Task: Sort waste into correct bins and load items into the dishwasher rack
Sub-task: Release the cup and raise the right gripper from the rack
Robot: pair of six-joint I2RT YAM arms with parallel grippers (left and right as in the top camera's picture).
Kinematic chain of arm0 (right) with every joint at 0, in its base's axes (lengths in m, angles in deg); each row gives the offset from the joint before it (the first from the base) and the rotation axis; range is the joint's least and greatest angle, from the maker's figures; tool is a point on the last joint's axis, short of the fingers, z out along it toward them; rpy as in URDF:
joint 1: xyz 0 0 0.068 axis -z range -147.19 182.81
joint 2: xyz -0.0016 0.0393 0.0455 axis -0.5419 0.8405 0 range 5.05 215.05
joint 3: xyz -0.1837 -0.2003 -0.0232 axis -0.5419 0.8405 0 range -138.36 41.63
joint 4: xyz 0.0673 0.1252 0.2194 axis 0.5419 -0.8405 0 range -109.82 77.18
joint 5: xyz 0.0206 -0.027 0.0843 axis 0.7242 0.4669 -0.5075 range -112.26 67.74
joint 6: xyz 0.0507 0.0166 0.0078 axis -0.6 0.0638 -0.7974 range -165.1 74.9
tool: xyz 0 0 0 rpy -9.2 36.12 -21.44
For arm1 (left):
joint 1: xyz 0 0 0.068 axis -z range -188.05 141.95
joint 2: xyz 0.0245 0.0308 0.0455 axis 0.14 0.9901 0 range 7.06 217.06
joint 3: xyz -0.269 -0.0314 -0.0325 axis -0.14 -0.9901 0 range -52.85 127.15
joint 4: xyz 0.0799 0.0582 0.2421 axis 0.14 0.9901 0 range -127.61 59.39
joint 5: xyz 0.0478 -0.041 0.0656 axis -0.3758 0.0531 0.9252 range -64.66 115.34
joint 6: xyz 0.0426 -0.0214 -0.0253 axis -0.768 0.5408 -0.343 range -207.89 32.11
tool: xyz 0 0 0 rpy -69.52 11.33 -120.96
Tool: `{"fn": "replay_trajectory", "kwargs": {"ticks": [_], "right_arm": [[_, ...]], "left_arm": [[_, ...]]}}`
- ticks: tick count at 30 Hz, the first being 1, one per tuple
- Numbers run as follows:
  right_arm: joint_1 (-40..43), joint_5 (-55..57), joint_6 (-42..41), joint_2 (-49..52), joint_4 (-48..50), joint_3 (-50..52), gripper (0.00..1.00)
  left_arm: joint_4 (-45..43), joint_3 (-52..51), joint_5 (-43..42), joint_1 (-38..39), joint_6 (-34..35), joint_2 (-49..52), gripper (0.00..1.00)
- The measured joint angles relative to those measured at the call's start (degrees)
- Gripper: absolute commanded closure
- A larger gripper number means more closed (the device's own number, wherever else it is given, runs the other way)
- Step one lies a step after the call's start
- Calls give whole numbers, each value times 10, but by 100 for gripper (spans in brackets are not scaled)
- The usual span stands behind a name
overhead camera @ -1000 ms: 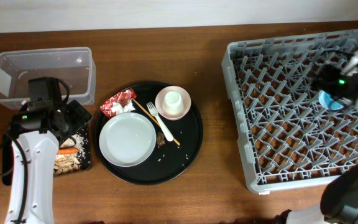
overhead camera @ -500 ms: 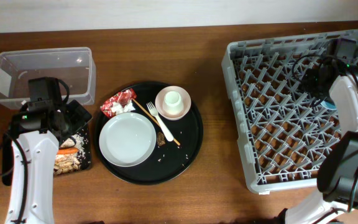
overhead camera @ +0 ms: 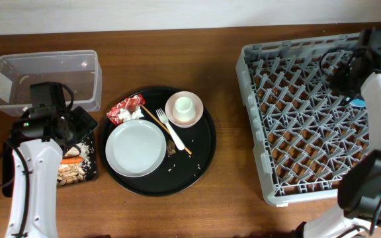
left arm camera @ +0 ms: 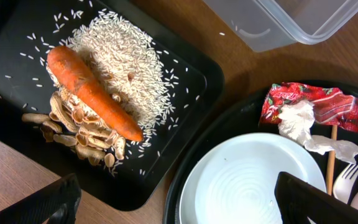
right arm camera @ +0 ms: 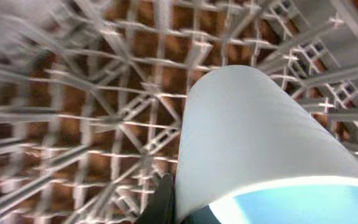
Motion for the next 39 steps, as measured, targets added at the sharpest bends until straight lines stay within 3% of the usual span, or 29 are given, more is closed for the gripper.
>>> {"fn": "replay_trajectory", "kwargs": {"ticks": [10,23,27,38,39], "right_arm": [[12,-301,98,-18,-5,-10,96],[180,-656,192,116,2,-11,95],[189,-692,206,136,-1,-11,91],[210,-652,207,142,-1,-11,90],[210,-653,207,144,-1,-11,94]], "left_arm": [[0,0,0,0,0,0,1],[0,0,0,0,0,0,1],[0,0,0,0,0,0,1],[0,0,0,0,0,0,1],[0,0,0,0,0,0,1]]}}
